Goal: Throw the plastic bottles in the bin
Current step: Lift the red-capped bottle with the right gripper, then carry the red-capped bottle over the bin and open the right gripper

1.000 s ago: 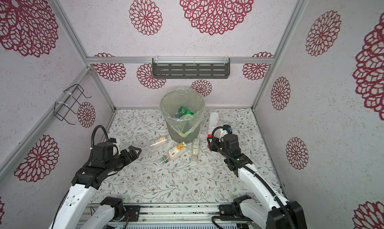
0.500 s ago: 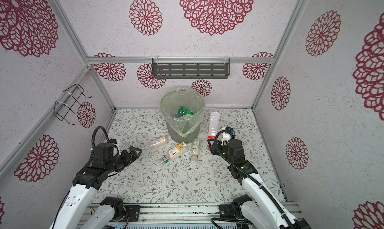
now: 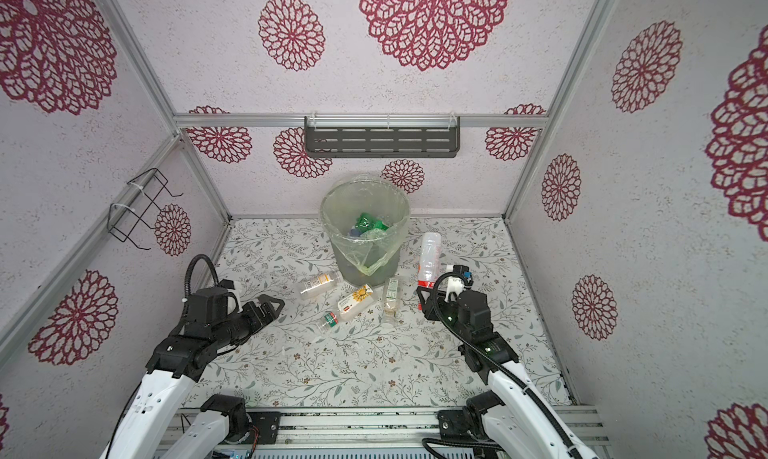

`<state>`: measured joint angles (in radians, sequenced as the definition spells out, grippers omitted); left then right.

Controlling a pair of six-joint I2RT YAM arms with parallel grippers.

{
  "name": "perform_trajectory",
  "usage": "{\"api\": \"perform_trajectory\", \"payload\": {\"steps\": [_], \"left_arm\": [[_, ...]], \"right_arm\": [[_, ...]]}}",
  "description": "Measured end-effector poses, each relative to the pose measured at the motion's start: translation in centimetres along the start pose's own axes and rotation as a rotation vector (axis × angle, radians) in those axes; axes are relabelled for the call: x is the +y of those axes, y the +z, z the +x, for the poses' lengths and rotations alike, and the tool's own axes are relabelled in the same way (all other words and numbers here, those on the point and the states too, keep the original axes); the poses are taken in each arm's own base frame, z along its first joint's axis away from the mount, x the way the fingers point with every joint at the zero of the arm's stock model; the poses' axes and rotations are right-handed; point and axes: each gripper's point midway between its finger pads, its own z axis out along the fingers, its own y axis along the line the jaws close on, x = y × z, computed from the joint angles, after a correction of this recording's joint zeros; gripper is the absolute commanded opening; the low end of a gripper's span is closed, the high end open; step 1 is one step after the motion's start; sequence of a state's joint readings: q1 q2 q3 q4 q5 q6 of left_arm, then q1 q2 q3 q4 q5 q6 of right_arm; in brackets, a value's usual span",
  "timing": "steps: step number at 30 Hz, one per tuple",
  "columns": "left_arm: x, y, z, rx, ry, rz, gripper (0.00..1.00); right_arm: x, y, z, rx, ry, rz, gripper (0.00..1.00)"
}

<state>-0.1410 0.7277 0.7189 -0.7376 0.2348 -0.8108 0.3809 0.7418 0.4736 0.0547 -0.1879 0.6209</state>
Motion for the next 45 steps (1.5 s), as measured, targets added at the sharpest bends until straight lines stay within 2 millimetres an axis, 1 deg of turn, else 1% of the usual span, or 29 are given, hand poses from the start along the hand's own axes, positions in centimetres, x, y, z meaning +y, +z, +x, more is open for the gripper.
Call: {"api": "perform_trajectory", "payload": {"steps": [6,11,14,16,18,21,23,24,28,29,30,31,33,35,38,40,45], "left_arm": [[0.0,0.0,0.0,0.002,-0.002,0.000,0.97],[0.2,0.4,0.2,0.013,-0.005,-0.002,0.97],[0.1,0.5,0.2,0.014,-0.007,0.002,0.97],[0.0,0.5,0.2,0.012,-0.007,0.007,0.97],[-0.1,0.5,0.1,0.013,-0.007,0.009,0.97],[-0.1,0.5,0.1,0.012,-0.010,0.011,0.97],[-0.1,0.5,0.1,0.013,-0.012,0.012,0.97],[-0.1,0.5,0.1,0.013,-0.013,0.013,0.97],[-0.1,0.5,0.1,0.013,-0.014,0.013,0.97],[-0.1,0.5,0.2,0.013,-0.014,0.013,0.97],[-0.1,0.5,0.2,0.014,-0.014,0.012,0.97],[-0.1,0.5,0.2,0.014,-0.014,0.012,0.97],[-0.1,0.4,0.1,0.014,-0.014,0.011,0.97],[-0.2,0.3,0.1,0.012,-0.012,0.011,0.97],[-0.3,0.2,0.0,0.008,-0.004,0.011,0.97],[-0.3,0.2,-0.2,0.007,0.000,0.010,0.97],[-0.3,0.6,-0.5,0.015,0.009,-0.004,0.97]], "right_arm": [[-0.3,-1.0,0.6,-0.022,-0.004,-0.011,0.33],[0.4,-1.6,0.0,-0.047,-0.013,-0.037,0.34],[1.6,-1.3,-0.7,-0.041,-0.025,-0.067,0.33],[3.3,-0.8,-1.7,-0.031,-0.053,-0.095,0.33],[5.6,-0.1,-3.2,-0.023,-0.088,-0.124,0.33],[9.9,1.6,-6.5,-0.033,-0.145,-0.178,0.34],[12.4,3.0,-9.0,-0.049,-0.163,-0.195,0.34],[13.7,4.0,-10.5,-0.060,-0.169,-0.200,0.36],[17.7,9.1,-15.7,-0.070,-0.158,-0.187,0.67],[18.3,10.0,-16.6,-0.079,-0.158,-0.182,0.78],[18.7,11.1,-17.0,-0.082,-0.155,-0.178,0.89],[18.7,11.7,-17.0,-0.081,-0.156,-0.163,0.98],[18.1,12.2,-15.8,-0.058,-0.164,-0.128,0.99],[17.8,12.0,-14.8,-0.044,-0.166,-0.105,0.99],[17.5,10.6,-14.0,-0.039,-0.170,-0.090,0.99],[17.2,9.2,-14.1,-0.057,-0.169,-0.082,0.99],[15.8,4.6,-14.5,-0.129,-0.164,-0.052,0.99]]}}
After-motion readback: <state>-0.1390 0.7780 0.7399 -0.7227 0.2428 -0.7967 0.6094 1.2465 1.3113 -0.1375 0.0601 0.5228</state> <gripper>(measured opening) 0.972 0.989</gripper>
